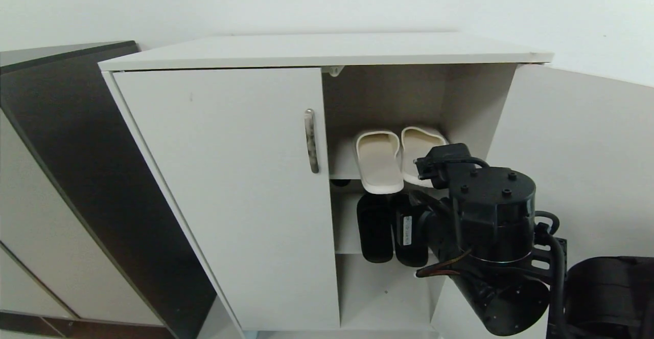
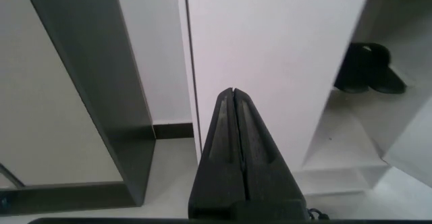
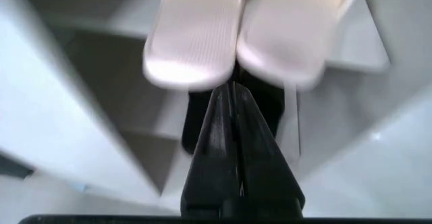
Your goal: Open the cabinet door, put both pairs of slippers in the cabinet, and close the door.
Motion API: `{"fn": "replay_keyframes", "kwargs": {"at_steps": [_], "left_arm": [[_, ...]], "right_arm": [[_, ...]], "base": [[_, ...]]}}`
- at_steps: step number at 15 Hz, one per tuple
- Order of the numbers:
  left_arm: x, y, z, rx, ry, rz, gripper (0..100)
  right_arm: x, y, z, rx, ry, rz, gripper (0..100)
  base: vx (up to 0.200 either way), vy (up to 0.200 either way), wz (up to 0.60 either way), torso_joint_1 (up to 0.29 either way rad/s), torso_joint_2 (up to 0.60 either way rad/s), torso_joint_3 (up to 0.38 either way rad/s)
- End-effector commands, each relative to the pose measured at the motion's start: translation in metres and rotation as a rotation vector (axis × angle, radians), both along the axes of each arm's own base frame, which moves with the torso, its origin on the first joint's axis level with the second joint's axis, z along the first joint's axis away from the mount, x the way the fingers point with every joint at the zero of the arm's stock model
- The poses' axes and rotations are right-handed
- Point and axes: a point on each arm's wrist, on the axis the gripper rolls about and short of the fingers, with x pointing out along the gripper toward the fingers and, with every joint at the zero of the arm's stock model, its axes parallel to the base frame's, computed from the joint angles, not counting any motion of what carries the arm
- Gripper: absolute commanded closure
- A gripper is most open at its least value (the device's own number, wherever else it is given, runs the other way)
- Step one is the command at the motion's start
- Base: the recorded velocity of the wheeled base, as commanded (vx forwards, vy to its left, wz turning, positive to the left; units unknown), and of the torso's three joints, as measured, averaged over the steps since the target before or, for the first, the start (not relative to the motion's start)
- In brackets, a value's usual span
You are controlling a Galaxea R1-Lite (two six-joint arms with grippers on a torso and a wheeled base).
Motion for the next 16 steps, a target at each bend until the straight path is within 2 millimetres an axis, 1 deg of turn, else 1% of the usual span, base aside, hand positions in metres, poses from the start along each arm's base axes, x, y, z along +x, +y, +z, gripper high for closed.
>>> {"fn": "replay_keyframes", "kwargs": {"at_steps": [1, 11, 16], "left_arm": [[0.000, 0.000, 0.000, 0.000, 0.001, -0.001, 100], [0.000, 0.000, 0.000, 0.000, 0.001, -0.001, 100], [0.000, 0.000, 0.000, 0.000, 0.001, -0.001, 100]], "right_arm": [[0.001, 0.001, -0.002, -0.004, 0.002, 0.000, 100], [-0.003, 0.001, -0.009, -0.009, 0.003, 0.009, 100], [-0.002, 0.000, -0.019, -0.033, 0.024, 0.010, 100]], "base": [[-0.200, 0.000, 0.00, 0.007, 0.00, 0.007], [-0.200, 0.000, 0.00, 0.003, 0.00, 0.002], [-0.200, 0.000, 0.00, 0.004, 0.00, 0.001]]}}
